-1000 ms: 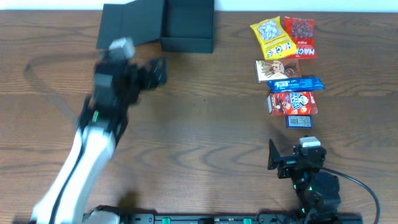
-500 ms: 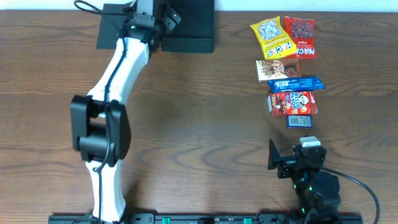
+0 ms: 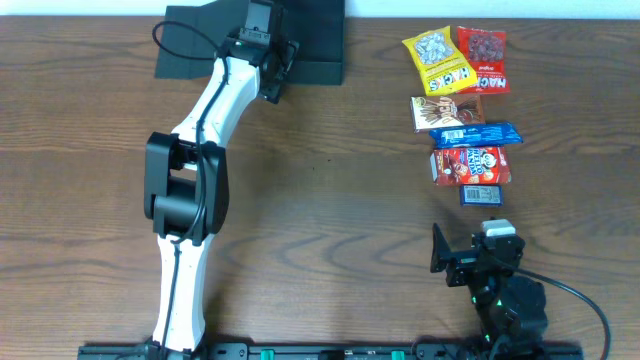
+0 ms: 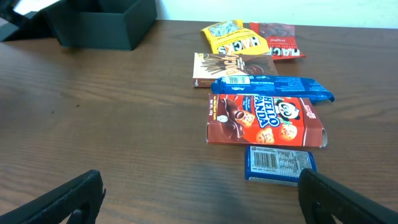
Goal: Pack container
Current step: 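Reach the left gripper forward to the black box's far edge, then drag the black box toward the table center with the left gripper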
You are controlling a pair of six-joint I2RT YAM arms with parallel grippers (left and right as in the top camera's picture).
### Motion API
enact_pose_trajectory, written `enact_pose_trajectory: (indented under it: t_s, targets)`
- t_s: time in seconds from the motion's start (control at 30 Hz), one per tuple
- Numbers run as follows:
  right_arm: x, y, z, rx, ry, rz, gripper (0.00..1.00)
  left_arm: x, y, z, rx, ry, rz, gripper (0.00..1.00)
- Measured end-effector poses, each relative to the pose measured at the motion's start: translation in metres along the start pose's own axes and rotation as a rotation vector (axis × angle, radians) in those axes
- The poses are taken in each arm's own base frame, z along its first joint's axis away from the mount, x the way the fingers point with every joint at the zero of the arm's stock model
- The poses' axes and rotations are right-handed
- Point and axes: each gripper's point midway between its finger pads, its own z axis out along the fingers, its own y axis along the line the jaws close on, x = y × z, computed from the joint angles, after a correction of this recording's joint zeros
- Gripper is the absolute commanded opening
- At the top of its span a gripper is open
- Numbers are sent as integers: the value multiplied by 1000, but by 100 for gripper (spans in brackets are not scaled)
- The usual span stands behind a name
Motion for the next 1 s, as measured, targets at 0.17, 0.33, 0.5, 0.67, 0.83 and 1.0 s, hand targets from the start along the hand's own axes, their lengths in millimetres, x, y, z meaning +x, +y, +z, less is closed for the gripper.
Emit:
enact_pose_trajectory:
  t_s: [0.17,0.33,0.5,0.67,0.83,1.0]
  targets:
    - [0,0,0,0,0,0,99,1,2,14,9,28,-58,47]
    - [0,0,0,0,0,0,99,-2,-3,11,23,44,-64,25]
    - [0,0,0,0,0,0,99,-1,7,-2,-57,57,-3,6]
    - [0,0,0,0,0,0,99,3,32,-18,-190,96,98,6]
    - [0,0,0,0,0,0,99,8,68,-46,-373,156,254,6]
    - [0,0,0,0,0,0,99,14,86,-75,-498,199,513,6]
